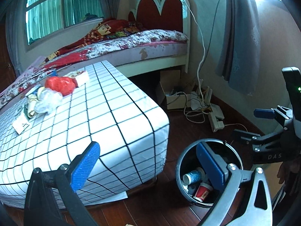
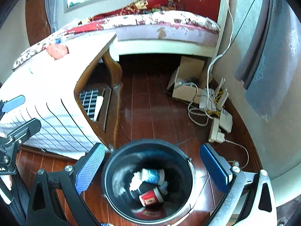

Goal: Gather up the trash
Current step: 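Move both open tools back to the remaining trash on the table, then grasp the white milk carton with the left tool while the right tool grasps the clear plastic bag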

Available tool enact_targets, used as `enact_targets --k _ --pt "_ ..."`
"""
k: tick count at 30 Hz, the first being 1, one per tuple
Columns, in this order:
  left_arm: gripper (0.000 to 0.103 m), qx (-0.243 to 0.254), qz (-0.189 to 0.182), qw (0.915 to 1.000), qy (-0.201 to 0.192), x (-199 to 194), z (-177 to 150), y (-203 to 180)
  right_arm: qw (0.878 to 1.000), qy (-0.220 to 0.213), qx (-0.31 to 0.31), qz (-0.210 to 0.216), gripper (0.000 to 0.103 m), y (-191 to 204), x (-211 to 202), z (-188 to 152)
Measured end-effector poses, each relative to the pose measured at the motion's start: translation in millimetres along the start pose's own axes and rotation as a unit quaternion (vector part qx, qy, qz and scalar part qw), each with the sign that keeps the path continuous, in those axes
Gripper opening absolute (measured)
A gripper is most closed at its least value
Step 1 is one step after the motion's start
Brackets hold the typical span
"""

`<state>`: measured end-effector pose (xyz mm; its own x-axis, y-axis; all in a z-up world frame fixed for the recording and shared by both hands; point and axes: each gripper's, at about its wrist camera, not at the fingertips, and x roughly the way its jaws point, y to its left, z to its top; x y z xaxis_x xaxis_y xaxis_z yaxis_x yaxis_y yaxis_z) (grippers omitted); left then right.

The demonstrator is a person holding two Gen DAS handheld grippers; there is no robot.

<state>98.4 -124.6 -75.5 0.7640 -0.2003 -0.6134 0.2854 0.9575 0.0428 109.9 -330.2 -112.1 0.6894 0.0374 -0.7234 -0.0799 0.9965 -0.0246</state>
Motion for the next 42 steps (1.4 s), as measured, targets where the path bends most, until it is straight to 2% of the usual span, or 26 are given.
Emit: enact_targets --k 8,19,33,37,39,42 --pt "0.102 -0.022 0.029 0.9992 -0.018 -16.3 5.4 32.3 0.999 -0.021 0.004 0.039 0.102 25.8 -4.5 25.3" --pt "0.102 -0.060 0.087 0.9942 -0.021 -34.9 -8.1 94.6 0.995 -0.038 -0.036 0.085 0.102 99.2 1.5 54.5" --pt "0.102 -0.145 0.161 0.9760 -0.023 -62.2 -38.1 209.9 0.985 -0.071 -0.092 0.130 0.102 218.6 5.4 96.7" --pt "0.101 -0.167 0.171 0.9707 -0.023 -61.6 -37.9 243.8 0.983 -0.060 -0.098 0.141 0.102 247.2 24.2 117.8" --pt "0.095 -0.181 0.168 0.9689 -0.020 -55.9 -34.6 257.8 0.981 -0.033 -0.108 0.157 0.102 262.6 39.2 128.6" --pt "0.088 -0.186 0.165 0.9684 -0.016 -41.6 -25.1 270.4 0.979 -0.025 -0.123 0.159 0.102 283.3 56.7 144.6"
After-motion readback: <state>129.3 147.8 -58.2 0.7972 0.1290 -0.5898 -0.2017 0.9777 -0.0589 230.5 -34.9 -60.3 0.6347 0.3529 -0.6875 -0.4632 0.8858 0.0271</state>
